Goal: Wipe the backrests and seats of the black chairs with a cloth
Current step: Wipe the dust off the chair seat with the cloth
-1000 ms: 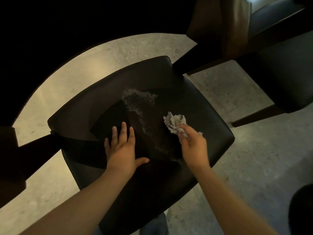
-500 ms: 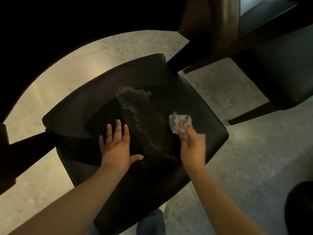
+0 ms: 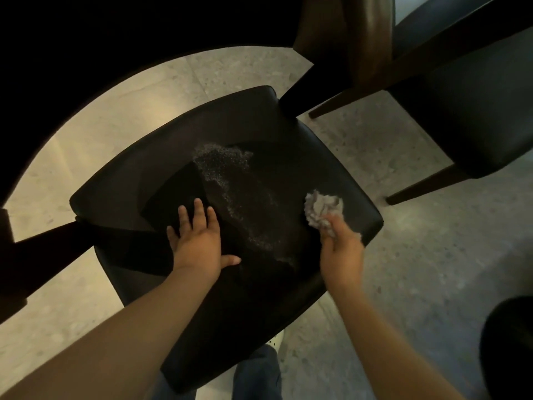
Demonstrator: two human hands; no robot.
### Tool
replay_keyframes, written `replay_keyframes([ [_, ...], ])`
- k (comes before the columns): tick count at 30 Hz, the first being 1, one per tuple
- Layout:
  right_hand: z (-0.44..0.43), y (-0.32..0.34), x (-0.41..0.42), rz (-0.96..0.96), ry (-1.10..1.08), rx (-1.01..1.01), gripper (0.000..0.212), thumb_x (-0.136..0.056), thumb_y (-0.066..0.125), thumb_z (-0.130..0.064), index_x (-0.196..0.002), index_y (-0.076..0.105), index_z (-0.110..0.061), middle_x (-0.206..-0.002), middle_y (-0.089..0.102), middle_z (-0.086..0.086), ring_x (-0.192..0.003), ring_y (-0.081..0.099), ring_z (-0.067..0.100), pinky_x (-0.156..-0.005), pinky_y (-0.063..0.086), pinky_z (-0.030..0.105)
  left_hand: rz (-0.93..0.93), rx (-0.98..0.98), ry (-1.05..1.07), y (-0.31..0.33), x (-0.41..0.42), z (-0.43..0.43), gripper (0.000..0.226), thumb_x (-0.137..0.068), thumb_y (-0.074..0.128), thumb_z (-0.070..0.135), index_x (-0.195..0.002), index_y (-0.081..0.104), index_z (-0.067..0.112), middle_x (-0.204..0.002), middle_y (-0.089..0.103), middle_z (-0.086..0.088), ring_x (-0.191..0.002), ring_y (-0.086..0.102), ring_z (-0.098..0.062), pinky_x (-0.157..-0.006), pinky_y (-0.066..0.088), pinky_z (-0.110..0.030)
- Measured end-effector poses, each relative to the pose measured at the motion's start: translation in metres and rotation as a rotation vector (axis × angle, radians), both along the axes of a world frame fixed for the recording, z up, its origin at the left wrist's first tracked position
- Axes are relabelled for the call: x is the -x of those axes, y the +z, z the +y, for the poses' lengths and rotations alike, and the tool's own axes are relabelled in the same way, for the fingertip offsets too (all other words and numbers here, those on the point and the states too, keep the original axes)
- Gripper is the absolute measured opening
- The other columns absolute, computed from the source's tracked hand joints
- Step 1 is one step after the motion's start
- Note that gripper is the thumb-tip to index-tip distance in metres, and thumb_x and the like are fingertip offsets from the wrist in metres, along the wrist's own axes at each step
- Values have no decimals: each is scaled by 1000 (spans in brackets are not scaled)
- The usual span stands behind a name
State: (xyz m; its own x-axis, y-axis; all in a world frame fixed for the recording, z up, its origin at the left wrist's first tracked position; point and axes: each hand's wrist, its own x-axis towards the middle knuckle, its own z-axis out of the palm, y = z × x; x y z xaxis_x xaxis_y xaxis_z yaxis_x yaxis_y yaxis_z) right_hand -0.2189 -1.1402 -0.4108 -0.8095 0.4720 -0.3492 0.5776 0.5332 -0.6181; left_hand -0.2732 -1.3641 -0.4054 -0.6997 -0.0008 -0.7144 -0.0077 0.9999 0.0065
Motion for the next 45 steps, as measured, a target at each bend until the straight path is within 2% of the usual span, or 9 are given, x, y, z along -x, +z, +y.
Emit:
replay_keyframes([
  [7,-2,23,-21,67,54,147,28,-97,53,-18,-120,62,-31,-101,64,-15,-87,62,0,-80,57,32,3,-6,-3,-2,-1,-3,117,-78,65,65,-154,-10,18,-159,-26,-9,-146,-19,-36,-119,8,-57],
  [12,52,18,20,108,-114,-16,34,-99,49,-16,-131,55,-28,-118,60,-4,-94,59,5,-82,52,26,56,-18,-5,-4,-6,-5,116,-78,64,66,-154,-10,19,-159,-26,-7,-146,-20,-35,-120,6,-56],
  [14,47,6,18,71,-164,-5,33,-99,48,-17,-129,56,-28,-120,60,-5,-100,60,7,-89,53,32,59,-14,-7,-5,-6,-5,116,-78,64,65,-154,-10,19,-159,-26,-8,-146,-20,-35,-120,6,-56],
  [17,10,-7,-10,63,-119,-43,32,-97,45,-22,-126,55,-30,-129,58,-6,-118,55,12,-102,48,44,50,-5,-6,-5,-5,-5,116,-78,64,66,-154,-10,19,-159,-26,-8,-146,-20,-35,-120,7,-57],
  [21,-33,-3,-54,64,-42,16,35,-98,48,-22,-131,57,-29,-141,53,-6,-130,47,12,-109,41,37,32,2,-19,-1,-3,-4,116,-79,63,66,-154,-10,18,-159,-26,-9,-147,-19,-36,-119,8,-57],
  [26,-1,15,-45,132,-87,148,30,-96,54,-14,-118,61,-33,-99,65,-10,-84,64,7,-72,54,28,30,-5,-13,-1,-3,-3,116,-78,64,65,-155,-9,18,-159,-25,-9,-147,-19,-36,-119,8,-57],
  [33,1,-7,-34,157,-212,41,35,-95,51,-10,-123,59,-30,-123,60,-7,-113,58,10,-97,51,40,49,-4,-12,-4,-4,-4,116,-78,64,66,-155,-9,18,-159,-25,-9,-147,-18,-36,-119,7,-57],
  [38,-59,-5,-80,129,-170,78,36,-95,54,-10,-126,60,-29,-135,56,-8,-127,47,6,-110,41,34,48,1,-29,-2,-4,-4,116,-78,63,66,-155,-10,17,-159,-24,-10,-147,-18,-36,-119,9,-57],
  [45,-34,20,-78,175,-201,221,35,-94,56,-8,-122,64,-27,-103,66,-9,-89,64,10,-78,59,38,52,-1,-32,-2,-5,-6,117,-78,63,68,-155,-10,18,-159,-25,-9,-147,-18,-36,-119,9,-57],
])
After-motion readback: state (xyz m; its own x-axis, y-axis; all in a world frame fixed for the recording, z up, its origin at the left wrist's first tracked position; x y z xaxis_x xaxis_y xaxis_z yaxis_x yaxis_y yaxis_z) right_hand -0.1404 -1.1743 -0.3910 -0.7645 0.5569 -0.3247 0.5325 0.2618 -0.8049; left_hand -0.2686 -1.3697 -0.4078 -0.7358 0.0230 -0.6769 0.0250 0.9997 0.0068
